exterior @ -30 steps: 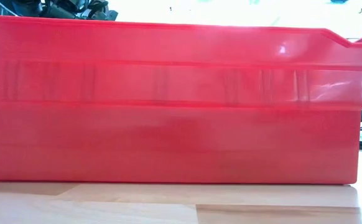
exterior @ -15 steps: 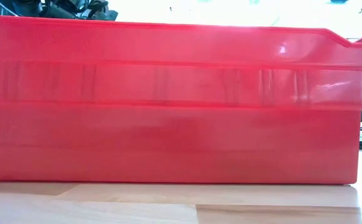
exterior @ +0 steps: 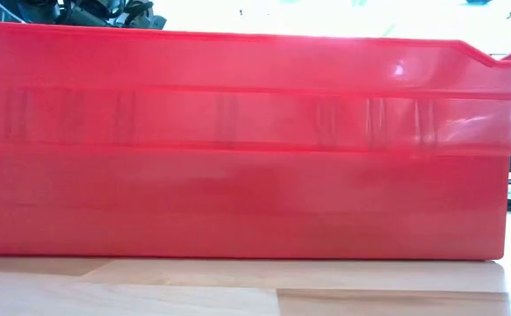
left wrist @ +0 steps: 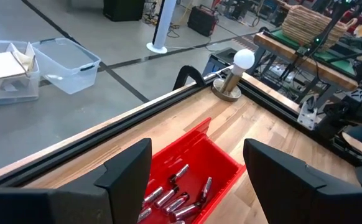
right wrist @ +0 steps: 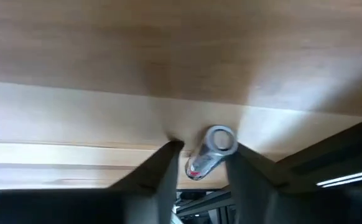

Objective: Sort batteries
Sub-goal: Put the silver battery into the top red bin

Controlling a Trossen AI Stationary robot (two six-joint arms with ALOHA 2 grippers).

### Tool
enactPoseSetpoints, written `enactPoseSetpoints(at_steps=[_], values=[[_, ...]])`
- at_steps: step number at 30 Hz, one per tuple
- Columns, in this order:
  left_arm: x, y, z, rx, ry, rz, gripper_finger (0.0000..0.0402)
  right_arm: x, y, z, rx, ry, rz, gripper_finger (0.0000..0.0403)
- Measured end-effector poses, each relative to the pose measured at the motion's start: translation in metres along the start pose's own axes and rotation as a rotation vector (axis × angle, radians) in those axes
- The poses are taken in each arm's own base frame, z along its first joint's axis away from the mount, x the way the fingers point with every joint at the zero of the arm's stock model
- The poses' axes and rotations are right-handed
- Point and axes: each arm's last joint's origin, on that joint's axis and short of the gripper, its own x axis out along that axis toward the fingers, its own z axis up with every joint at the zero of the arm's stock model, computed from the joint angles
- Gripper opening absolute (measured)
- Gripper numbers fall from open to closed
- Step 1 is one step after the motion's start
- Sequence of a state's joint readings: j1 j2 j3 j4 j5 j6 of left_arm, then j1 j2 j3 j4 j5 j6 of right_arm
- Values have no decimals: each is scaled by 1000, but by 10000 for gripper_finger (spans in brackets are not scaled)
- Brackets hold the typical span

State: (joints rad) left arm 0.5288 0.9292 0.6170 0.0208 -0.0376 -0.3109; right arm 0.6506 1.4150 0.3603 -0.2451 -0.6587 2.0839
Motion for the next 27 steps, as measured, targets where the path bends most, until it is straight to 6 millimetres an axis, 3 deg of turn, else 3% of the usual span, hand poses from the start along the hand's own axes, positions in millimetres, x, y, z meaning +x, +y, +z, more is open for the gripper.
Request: enactPoseSetpoints(at_steps=[5,19,27], values=[[0,0,0,28,1,0,247,-1,2,0,0,-14,16,38],[0,0,0,54,1,0,248,-22,28,-5,-147,-127,116,37],[0,0,0,53,1,0,248,-70,70,-30,-366,-419,242,37]])
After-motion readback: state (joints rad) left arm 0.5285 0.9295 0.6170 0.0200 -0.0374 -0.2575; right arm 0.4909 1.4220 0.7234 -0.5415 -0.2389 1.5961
